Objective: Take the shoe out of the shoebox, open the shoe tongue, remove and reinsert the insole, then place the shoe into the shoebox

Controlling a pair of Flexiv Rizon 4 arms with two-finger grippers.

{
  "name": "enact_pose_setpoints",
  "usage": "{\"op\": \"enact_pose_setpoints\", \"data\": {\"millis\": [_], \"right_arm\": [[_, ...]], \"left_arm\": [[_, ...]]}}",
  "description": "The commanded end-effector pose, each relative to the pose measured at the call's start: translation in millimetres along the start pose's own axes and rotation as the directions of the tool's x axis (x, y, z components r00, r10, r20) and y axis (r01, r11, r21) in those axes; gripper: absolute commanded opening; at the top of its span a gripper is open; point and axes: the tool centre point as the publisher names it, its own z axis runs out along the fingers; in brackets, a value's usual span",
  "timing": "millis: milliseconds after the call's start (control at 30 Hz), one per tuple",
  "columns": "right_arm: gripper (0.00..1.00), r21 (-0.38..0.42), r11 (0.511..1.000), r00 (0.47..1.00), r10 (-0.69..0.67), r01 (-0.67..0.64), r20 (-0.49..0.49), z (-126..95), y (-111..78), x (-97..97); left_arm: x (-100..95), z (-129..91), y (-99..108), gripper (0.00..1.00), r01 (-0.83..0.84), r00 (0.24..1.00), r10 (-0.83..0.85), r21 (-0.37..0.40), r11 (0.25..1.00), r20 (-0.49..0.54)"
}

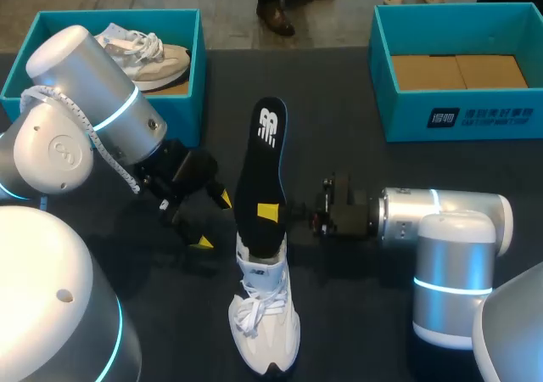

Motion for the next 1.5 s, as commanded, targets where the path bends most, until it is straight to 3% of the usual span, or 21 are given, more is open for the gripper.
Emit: {"op": "enact_pose_setpoints", "data": {"millis": [33,867,1500], "right_arm": [[0.00,-0.004,1.000,1.000,-0.013,0.013,-0.013,-3,3.1,-1.5],[0.00,0.009,1.000,0.998,-0.025,0.025,-0.058,-2,-19.0,5.1],[0.00,0.080,0.994,0.993,0.079,-0.071,-0.091,-1,-44.3,5.0]], "left_arm": [[0.3,0,0,1.00,0.000,1.000,0.000,-0.002,1.000,0.001],[0.3,0,0,1.00,0.000,1.000,0.000,-0.002,1.000,0.001],[0.3,0,0,1.00,0.000,1.000,0.000,-0.002,1.000,0.001]]}}
